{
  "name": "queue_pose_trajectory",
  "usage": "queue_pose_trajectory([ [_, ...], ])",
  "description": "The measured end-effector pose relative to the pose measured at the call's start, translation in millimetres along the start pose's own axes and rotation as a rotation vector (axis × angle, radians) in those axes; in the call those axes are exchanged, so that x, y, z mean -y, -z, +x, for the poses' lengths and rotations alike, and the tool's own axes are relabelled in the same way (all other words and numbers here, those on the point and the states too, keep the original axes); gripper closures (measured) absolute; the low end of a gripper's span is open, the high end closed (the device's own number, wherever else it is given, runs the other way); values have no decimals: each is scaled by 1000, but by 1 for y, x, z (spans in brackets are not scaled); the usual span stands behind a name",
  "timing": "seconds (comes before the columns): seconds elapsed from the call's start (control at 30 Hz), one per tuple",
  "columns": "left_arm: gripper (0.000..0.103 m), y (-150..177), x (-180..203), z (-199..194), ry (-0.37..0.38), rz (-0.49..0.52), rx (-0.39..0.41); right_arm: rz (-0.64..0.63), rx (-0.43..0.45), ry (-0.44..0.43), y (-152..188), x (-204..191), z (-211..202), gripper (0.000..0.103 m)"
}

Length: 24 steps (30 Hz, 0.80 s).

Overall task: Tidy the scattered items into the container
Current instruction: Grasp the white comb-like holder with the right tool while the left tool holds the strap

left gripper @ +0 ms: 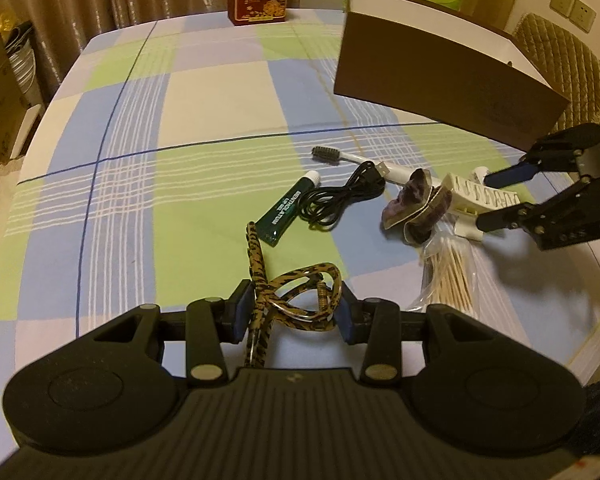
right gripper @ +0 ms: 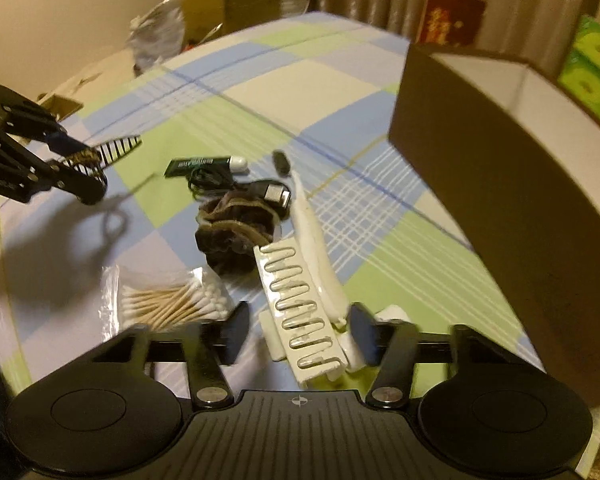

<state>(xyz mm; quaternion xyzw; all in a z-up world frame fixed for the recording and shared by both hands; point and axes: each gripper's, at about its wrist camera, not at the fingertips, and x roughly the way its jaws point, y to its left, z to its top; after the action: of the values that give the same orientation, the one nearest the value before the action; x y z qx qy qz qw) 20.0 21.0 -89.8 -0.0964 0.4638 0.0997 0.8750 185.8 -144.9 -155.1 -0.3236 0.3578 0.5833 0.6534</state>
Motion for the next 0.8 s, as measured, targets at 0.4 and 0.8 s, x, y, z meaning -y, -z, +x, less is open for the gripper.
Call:
queue_pose_trajectory([
  [0.4,66,8,-5,-3,-20,-44,-16,87,-94,-25,-2,-4,10,77],
  [0.8,66,4,-2,-7,1,-23,2,178,-64,15,-4,-8,7,78],
])
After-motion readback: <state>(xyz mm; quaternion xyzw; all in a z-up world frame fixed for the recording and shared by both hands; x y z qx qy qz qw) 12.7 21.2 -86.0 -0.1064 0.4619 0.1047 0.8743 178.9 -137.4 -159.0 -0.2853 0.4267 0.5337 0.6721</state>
